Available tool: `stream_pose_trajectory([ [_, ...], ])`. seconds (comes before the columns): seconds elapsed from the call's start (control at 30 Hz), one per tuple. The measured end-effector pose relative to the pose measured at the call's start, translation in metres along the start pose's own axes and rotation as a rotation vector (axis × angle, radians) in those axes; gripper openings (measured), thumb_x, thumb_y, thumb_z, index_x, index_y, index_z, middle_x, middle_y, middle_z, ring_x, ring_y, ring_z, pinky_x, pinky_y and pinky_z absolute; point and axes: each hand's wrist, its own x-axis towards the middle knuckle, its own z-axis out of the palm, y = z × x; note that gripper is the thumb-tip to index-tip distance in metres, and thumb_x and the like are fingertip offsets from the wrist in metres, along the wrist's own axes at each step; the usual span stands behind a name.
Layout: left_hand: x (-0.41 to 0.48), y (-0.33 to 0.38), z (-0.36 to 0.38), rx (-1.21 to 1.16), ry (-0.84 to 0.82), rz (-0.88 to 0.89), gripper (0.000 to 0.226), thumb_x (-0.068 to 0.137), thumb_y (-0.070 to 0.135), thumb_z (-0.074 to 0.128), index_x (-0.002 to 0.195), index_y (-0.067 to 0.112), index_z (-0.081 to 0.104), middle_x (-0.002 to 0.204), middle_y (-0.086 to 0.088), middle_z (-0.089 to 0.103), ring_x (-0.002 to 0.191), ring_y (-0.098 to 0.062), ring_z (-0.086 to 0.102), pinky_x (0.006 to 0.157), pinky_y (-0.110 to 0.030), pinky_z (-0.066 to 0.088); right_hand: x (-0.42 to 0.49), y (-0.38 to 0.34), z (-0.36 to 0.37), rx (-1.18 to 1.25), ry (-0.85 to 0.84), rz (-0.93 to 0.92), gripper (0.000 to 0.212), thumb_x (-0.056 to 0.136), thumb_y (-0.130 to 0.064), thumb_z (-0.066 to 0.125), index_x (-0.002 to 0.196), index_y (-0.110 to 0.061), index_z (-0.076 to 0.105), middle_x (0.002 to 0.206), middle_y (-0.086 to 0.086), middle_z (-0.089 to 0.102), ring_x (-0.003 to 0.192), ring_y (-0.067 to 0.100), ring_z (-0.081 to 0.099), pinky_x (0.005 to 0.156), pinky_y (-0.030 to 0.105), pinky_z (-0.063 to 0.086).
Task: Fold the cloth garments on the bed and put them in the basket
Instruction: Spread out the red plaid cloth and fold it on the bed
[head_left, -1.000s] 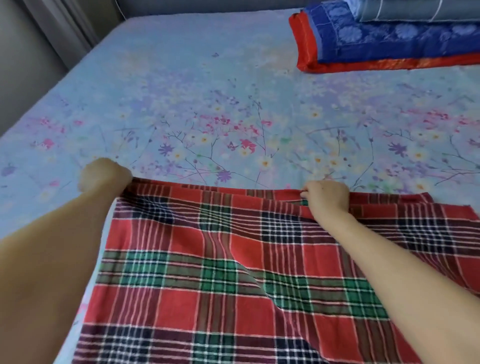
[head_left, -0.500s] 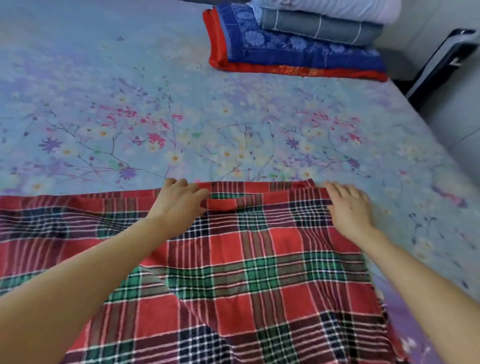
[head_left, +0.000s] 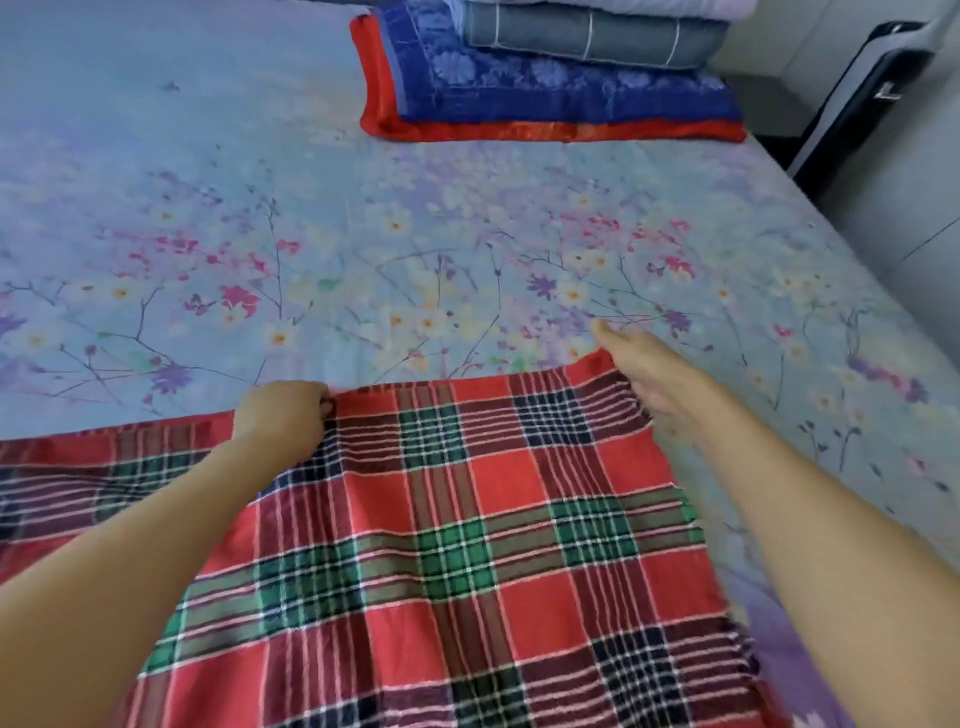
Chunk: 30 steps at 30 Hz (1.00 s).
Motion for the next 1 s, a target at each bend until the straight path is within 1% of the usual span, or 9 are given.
stream_pose_trajectory([
  [0.17,-0.001,0.026,0.004,0.318,-0.001,-0.076,0.022,0.088,0.006,0.047,0.098,0.020,0.061,0.100,-0.001,0.065,0.098,-0.023,0.061,0.097,-0.034,0.036,0.000,0.014,0.020,-0.833,0.242,-0.301,0.046,0.089,-0.048,0.057,0.072,-0.005,0.059,0.059,0.001,0.054,0.049,0.016,0.044,0.047,0.024,0.030],
  [0.27,-0.003,0.036,-0.002,0.412,-0.005,-0.063,0.020,0.087,0.004,0.046,0.091,0.020,0.057,0.097,0.002,0.064,0.095,-0.020,0.060,0.102,-0.035,0.031,-0.010,0.015,0.038,-1.230,0.424,-0.468,0.034,0.093,-0.045,0.050,0.100,-0.012,0.049,0.072,-0.001,0.054,0.066,0.020,0.056,0.046,0.024,0.029],
  [0.4,-0.002,0.040,-0.011,0.412,-0.036,-0.067,0.018,0.087,0.003,0.044,0.081,0.020,0.048,0.072,0.005,0.051,0.086,-0.019,0.058,0.105,-0.037,0.029,-0.010,0.018,0.040,-1.416,0.338,-0.644,0.019,0.090,0.001,0.042,0.102,-0.006,0.055,0.092,0.007,0.060,0.077,0.025,0.060,0.055,0.027,0.034],
  [0.5,0.000,0.041,-0.012,0.410,-0.067,-0.073,0.019,0.087,0.002,0.044,0.081,0.020,0.048,0.063,0.005,0.041,0.073,-0.019,0.049,0.107,-0.039,0.027,0.004,0.013,0.022,-1.226,0.354,-0.594,0.020,0.090,-0.001,0.042,0.080,-0.007,0.058,0.071,0.004,0.056,0.062,0.021,0.049,0.058,0.026,0.037],
  [0.6,0.002,0.037,-0.011,0.382,-0.083,-0.080,0.020,0.086,0.001,0.043,0.079,0.019,0.049,0.063,0.005,0.042,0.065,-0.017,0.044,0.108,-0.041,0.026,0.030,0.010,-0.002,-0.710,0.373,-0.272,0.040,0.092,-0.015,0.051,0.053,-0.009,0.042,0.050,0.003,0.039,0.047,0.017,0.039,0.046,0.025,0.027],
  [0.73,0.007,0.035,-0.010,0.341,-0.086,-0.094,0.019,0.085,0.002,0.044,0.079,0.019,0.050,0.064,0.005,0.044,0.062,-0.016,0.044,0.107,-0.041,0.027,0.038,0.011,0.008,-0.107,0.351,0.035,0.025,0.080,-0.012,0.057,0.060,-0.011,0.042,0.062,0.007,0.050,0.054,0.019,0.048,0.053,0.022,0.038],
  [0.8,0.008,0.036,-0.009,0.339,-0.086,-0.093,0.020,0.085,0.002,0.044,0.079,0.020,0.051,0.064,0.005,0.044,0.060,-0.015,0.042,0.107,-0.042,0.026,0.036,0.003,0.003,0.221,0.248,0.154,0.018,0.078,-0.009,0.057,0.064,-0.012,0.046,0.051,0.003,0.051,0.039,0.013,0.048,0.042,0.013,0.037],
  [0.87,0.007,0.036,-0.009,0.352,-0.071,-0.090,0.021,0.084,0.001,0.044,0.076,0.019,0.050,0.063,0.005,0.044,0.057,-0.014,0.039,0.108,-0.044,0.025,0.038,-0.001,-0.011,0.280,0.149,0.189,0.022,0.080,-0.010,0.058,0.063,-0.015,0.045,0.036,-0.004,0.043,0.027,0.007,0.037,0.031,0.008,0.026],
  [1.0,0.006,0.036,-0.010,0.362,-0.072,-0.085,0.022,0.083,0.001,0.043,0.073,0.020,0.047,0.065,0.005,0.045,0.058,-0.015,0.041,0.108,-0.044,0.025,0.046,0.005,-0.018,0.143,0.275,0.116,0.017,0.083,-0.009,0.064,0.069,-0.011,0.054,0.060,0.000,0.049,0.051,0.011,0.041,0.040,0.020,0.032],
])
